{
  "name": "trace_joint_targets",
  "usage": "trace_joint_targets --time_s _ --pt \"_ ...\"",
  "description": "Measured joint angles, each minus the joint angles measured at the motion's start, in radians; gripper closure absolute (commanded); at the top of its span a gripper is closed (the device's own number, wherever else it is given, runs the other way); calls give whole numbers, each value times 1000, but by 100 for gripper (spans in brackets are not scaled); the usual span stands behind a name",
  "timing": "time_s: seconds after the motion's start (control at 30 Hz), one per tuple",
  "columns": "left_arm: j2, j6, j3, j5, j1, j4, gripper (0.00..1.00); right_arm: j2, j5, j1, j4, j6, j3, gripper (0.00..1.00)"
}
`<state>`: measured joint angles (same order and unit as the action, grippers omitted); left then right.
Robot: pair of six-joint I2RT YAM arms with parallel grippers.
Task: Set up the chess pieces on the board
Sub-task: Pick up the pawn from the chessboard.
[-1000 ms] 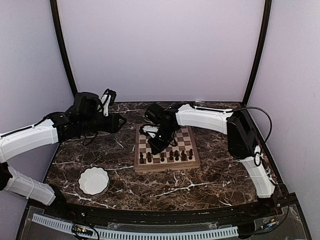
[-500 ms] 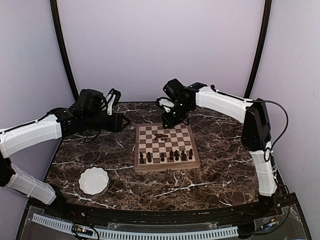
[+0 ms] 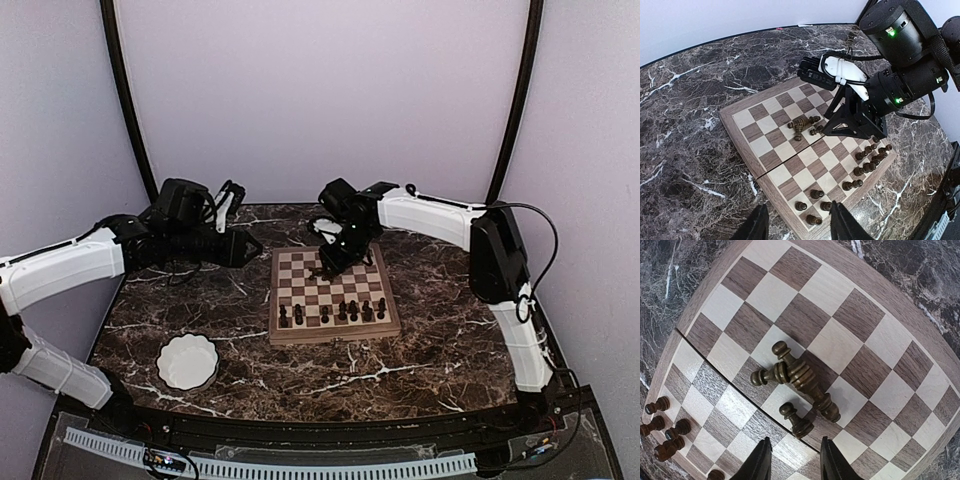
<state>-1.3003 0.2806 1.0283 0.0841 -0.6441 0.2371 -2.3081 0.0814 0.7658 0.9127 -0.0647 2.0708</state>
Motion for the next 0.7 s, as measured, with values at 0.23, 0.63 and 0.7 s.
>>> trace_joint_targets --time_s 0.23,0.63,0.7 --pt "-16 0 0 12 0 0 56 -42 23 0 -6 3 1 63" --pt "-37 -8 0 29 0 0 55 -69 55 0 -34 8 11 59" --pt "-40 -8 0 31 0 0 55 -69 67 0 -39 11 9 60"
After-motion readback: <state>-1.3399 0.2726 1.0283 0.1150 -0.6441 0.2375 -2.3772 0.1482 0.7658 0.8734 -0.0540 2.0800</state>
